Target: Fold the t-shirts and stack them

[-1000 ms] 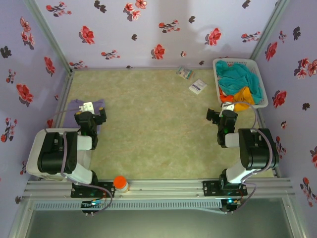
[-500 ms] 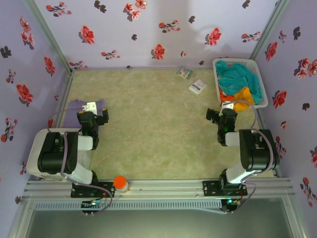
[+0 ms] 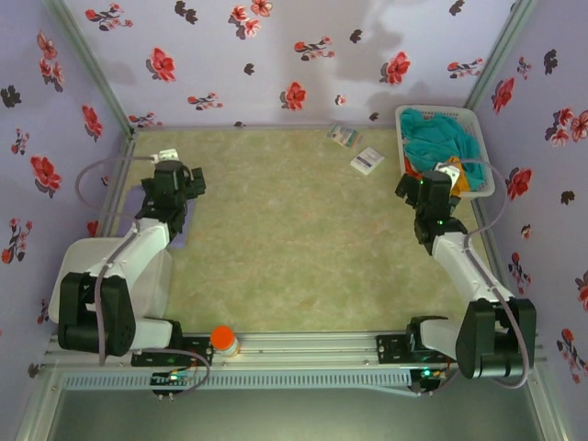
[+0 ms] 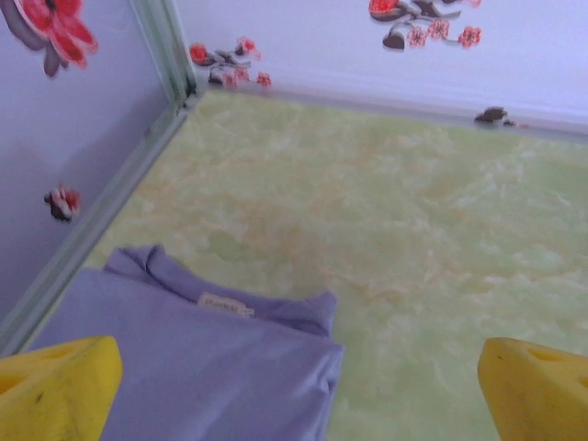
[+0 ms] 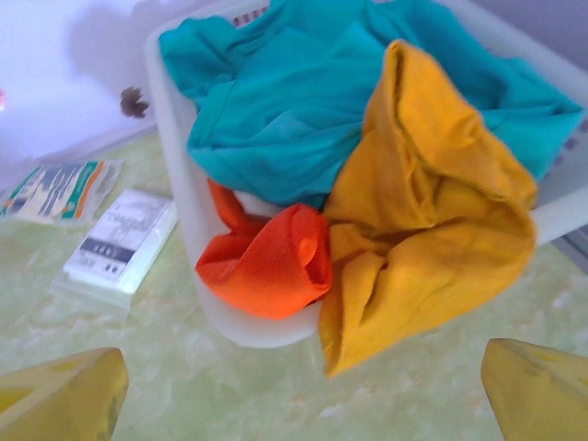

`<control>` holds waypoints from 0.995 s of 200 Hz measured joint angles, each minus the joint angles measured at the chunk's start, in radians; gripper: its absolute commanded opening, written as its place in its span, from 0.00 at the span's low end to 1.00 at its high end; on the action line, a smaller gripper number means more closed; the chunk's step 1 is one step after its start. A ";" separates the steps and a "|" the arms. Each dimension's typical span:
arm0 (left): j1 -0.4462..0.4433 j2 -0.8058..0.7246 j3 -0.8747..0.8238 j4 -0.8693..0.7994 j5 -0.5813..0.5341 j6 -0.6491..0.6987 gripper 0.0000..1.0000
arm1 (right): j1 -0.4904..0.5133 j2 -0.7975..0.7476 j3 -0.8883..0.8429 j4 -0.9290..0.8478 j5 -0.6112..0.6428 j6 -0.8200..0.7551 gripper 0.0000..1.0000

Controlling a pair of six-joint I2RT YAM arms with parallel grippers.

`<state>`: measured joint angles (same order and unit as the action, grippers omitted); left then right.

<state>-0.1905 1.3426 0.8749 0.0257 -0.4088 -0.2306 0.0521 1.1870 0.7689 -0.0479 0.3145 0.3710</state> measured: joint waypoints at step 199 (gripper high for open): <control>-0.124 -0.113 0.031 -0.486 0.310 -0.196 0.62 | -0.105 0.431 0.570 -0.281 -0.127 0.227 0.73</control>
<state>-0.3145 1.2297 0.9054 -0.4603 -0.0990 -0.4271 -0.0528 1.6176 1.3384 -0.3286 0.1871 0.5980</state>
